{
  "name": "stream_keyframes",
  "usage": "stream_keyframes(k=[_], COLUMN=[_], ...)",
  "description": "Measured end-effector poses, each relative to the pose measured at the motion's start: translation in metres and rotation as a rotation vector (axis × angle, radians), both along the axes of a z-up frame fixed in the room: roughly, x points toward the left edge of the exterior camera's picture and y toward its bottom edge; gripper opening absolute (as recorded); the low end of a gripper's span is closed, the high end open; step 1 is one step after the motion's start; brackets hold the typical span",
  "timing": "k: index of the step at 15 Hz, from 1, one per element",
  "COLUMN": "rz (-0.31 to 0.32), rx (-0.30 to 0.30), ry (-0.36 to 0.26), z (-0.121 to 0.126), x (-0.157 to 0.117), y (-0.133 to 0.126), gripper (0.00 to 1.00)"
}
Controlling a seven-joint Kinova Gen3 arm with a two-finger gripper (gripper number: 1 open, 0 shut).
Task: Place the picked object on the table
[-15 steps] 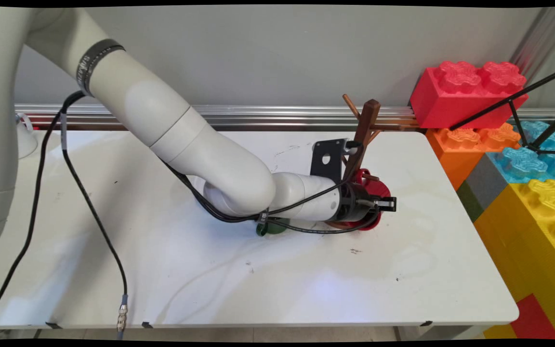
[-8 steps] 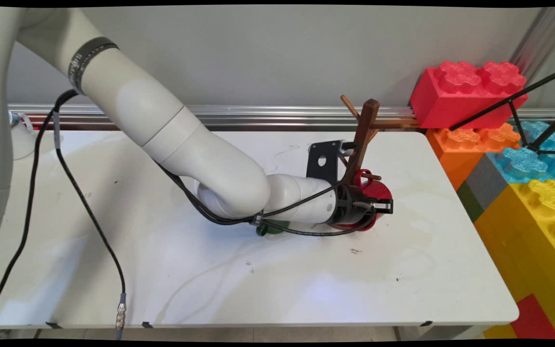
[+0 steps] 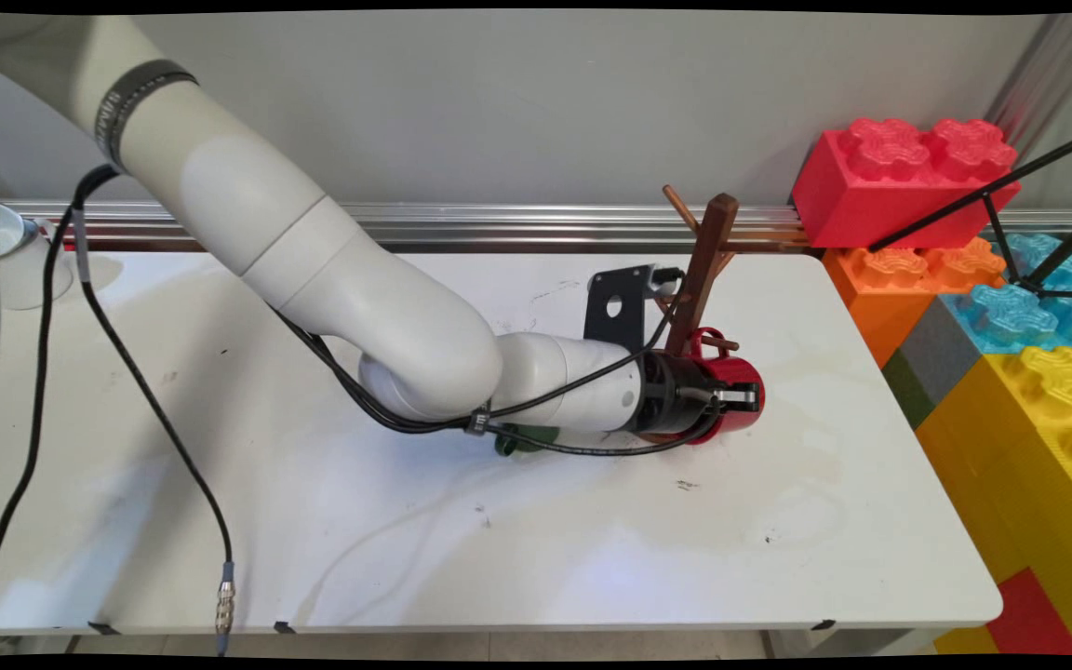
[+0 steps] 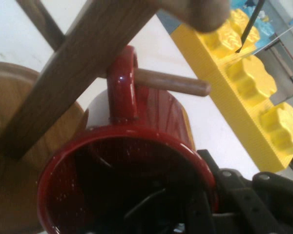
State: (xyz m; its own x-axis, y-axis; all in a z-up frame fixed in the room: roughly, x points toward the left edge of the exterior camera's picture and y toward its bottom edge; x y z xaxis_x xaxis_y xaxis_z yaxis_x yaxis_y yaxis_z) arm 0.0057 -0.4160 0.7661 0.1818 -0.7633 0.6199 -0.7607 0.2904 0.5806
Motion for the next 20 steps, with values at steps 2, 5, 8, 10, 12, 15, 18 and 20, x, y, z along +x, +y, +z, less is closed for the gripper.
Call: stream_keyframes(k=[2,5,8,10,12,15,18,20], rz=[-0.011,-0.028,-0.047,-0.057,-0.066,-0.085,-0.114,-0.130], rx=[-0.008,-0.020,-0.031,-0.035,-0.036,-0.031,-0.020,-0.012], ry=[0.009,0.019,0.028,0.033,0.037,0.045,0.055,0.060], z=[0.005,0.012,0.019,0.022,0.025,0.028,0.031,0.032], x=[0.001,0.001,0.001,0.002,0.002,0.002,0.001,0.001], y=[0.000,0.000,0.000,0.001,0.001,0.005,0.011,0.014], gripper=[0.00,0.00,0.00,0.00,0.00,0.00,0.00,0.00])
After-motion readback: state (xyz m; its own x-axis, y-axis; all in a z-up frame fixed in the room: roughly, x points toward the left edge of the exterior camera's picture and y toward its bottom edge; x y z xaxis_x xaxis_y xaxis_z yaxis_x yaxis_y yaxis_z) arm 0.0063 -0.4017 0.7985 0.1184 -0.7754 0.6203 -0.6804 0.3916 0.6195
